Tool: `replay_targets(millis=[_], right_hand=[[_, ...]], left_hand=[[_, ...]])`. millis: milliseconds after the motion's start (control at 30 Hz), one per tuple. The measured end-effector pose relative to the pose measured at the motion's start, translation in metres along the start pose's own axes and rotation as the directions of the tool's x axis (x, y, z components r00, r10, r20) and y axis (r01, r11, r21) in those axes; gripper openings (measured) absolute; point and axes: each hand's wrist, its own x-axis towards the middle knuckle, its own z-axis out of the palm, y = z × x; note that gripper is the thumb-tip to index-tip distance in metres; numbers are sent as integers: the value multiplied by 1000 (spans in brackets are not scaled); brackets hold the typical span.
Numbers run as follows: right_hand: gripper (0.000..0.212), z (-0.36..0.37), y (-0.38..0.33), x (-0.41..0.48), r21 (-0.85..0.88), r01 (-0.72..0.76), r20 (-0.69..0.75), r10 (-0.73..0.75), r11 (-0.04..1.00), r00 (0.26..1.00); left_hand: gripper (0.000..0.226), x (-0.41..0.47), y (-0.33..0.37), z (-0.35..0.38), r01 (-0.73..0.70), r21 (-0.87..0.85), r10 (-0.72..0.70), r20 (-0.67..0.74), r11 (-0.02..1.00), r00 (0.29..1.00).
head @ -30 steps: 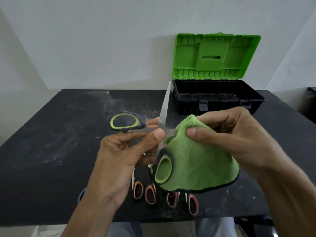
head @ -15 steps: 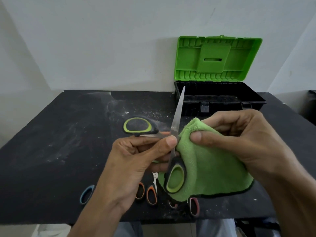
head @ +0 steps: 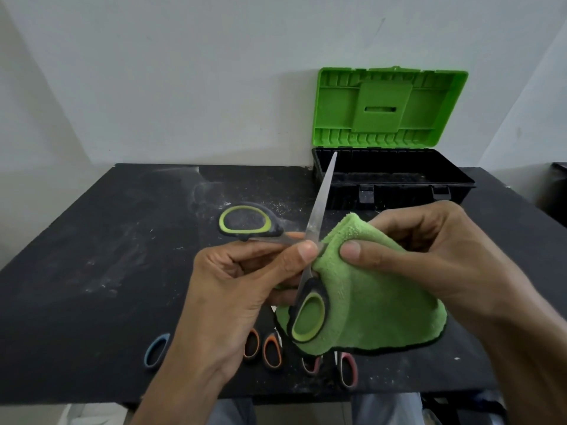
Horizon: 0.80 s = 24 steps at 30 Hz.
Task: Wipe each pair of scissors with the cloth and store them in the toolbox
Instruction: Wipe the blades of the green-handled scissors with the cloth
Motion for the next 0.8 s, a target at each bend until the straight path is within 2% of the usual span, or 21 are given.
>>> replay_targets(millis=[167,300,467,600,800], right_hand=[[17,1,0,-1,-5,25,12,-24,1000,1000],[21,2,-1,3,-18,-5,140,7,1000,990],[25,-8,3,4,-52,-32,79,37,998,996],[21,-6,4,4,-75,18,54,-14,997,998],[15,-2,6,8,-123,75,122,-59,990,991]], left_hand=[[19,0,2,0,-2,2,2,-2,1000,1000],[19,1,1,0,-4,32,5,-15,999,1000],[22,3,2,-4,16,7,-16,-60,1000,998],[24,4,1,-2,27,38,-25,-45,999,999],[22,5,4,-2,36,42,-35,-37,998,999]])
